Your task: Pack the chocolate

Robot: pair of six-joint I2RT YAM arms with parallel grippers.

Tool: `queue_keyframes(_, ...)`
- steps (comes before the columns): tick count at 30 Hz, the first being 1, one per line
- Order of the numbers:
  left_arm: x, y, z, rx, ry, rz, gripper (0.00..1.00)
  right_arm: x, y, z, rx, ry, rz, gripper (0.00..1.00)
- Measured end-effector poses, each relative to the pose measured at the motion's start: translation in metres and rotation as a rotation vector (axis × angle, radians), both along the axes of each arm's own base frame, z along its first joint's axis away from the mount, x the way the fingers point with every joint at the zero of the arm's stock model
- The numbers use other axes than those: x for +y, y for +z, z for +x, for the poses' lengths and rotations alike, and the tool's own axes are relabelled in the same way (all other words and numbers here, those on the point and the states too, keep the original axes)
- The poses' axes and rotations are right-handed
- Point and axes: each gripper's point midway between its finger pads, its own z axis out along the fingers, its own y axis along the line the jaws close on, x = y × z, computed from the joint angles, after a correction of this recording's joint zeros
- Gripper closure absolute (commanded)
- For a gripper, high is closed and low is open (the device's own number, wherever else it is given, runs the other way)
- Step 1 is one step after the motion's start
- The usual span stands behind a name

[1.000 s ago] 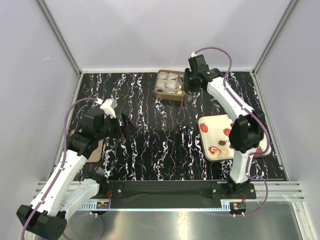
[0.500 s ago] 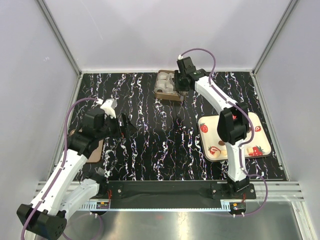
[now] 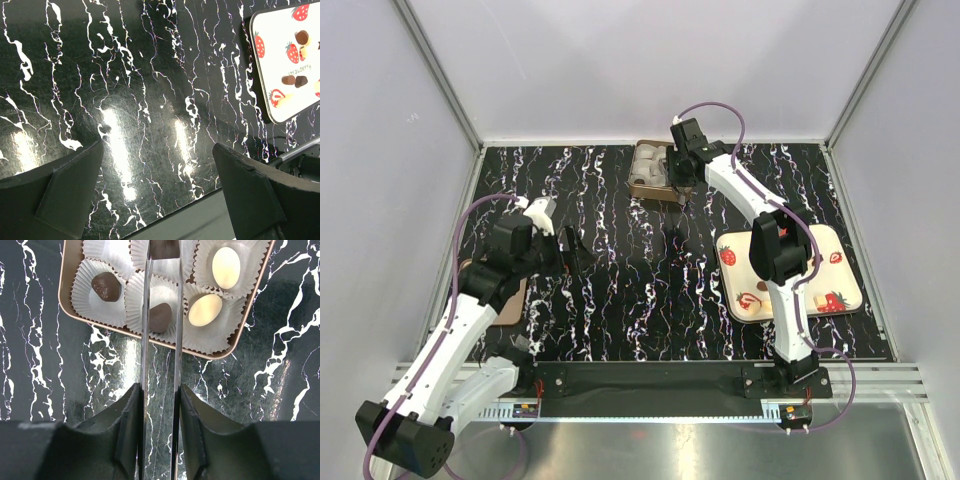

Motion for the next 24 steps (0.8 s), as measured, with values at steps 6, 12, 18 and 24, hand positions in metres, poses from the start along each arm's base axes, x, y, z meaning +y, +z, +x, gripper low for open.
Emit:
queue_keyframes(6, 0.0, -0.001, 0.001, 0.004, 0.0, 0.002, 0.01, 0.0, 0.001, 0.001, -0.006, 0.004, -0.002, 0.56)
queue_keyframes(12, 0.0, -0.002, 0.001, 0.006, 0.0, 0.002, 0.01, 0.002, 0.005, 0.006, -0.02, 0.008, -0.001, 0.55)
queue_keyframes(18, 0.0, -0.002, 0.001, 0.005, 0.0, 0.002, 0.01, 0.001, 0.014, 0.01, -0.042, 0.005, -0.005, 0.53)
queue_keyframes(24, 0.001, 0.0, -0.002, 0.002, 0.001, 0.001, 0.01, -0.005, 0.031, 0.016, -0.079, -0.011, -0.038, 0.53)
